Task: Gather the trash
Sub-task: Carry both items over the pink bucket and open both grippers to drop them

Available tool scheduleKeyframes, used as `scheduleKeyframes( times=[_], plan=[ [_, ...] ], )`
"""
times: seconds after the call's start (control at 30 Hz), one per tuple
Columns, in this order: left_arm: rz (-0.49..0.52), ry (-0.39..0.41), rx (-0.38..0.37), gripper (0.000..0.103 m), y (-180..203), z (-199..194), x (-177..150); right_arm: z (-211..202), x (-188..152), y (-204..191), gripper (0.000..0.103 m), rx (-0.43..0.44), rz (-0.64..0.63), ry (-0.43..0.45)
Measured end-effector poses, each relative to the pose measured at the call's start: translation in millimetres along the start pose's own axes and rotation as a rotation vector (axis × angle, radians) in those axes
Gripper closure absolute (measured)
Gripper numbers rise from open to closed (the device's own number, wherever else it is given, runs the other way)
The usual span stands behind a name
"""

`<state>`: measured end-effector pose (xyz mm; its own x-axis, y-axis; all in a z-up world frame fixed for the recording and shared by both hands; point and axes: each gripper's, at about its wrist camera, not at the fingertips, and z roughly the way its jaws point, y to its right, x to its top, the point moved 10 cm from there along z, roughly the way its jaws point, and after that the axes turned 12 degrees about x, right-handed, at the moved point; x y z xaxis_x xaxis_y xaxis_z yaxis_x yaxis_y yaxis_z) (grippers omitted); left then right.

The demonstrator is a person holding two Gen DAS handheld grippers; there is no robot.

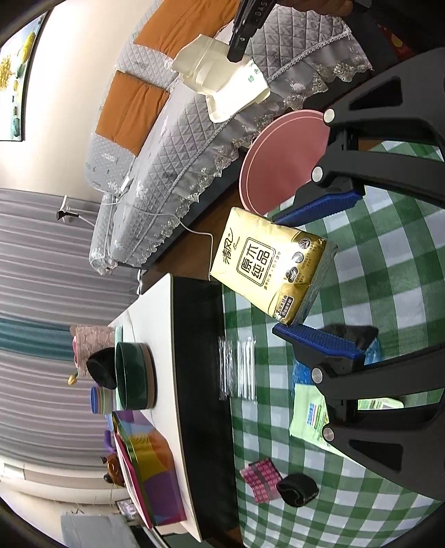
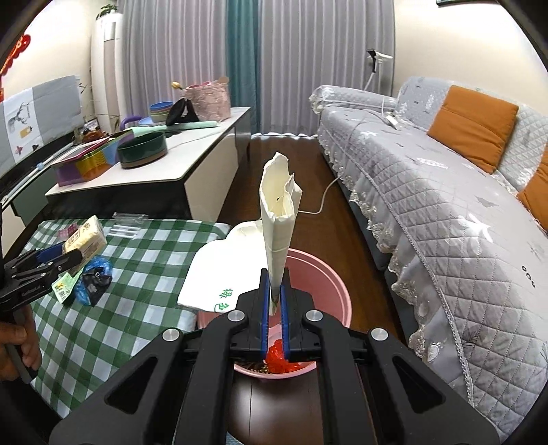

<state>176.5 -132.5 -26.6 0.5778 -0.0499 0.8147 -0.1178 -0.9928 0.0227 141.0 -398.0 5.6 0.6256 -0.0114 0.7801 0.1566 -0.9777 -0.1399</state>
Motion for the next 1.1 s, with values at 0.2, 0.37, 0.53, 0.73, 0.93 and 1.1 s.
scheduleKeyframes(
  times=[0.2,0.37,0.53,0.73,0.93,1.1],
  plan=[
    [0.028,0.001,-0.026,0.046,18,-2,2,-1,5,11,0.097,-0.022,0.016,0.012],
    [0.048,-0.010,-0.043,0.046,31,-3,5,-2,12,19,0.097,-0.029,0.044,0.028],
    [0.066,-0.010,-0.045,0.046,45,-1,9,-1,21,30,0.097,-0.053,0.058,0.047],
    [0.075,-0.015,-0.049,0.046,67,8,11,2,32,43,0.097,-0.065,0.094,0.069],
    [0.091,-0.021,-0.061,0.046,91,17,12,9,40,53,0.097,-0.064,0.126,0.081],
    [0.111,-0.037,-0.073,0.046,111,29,10,19,43,60,0.097,-0.064,0.152,0.073]
  ],
)
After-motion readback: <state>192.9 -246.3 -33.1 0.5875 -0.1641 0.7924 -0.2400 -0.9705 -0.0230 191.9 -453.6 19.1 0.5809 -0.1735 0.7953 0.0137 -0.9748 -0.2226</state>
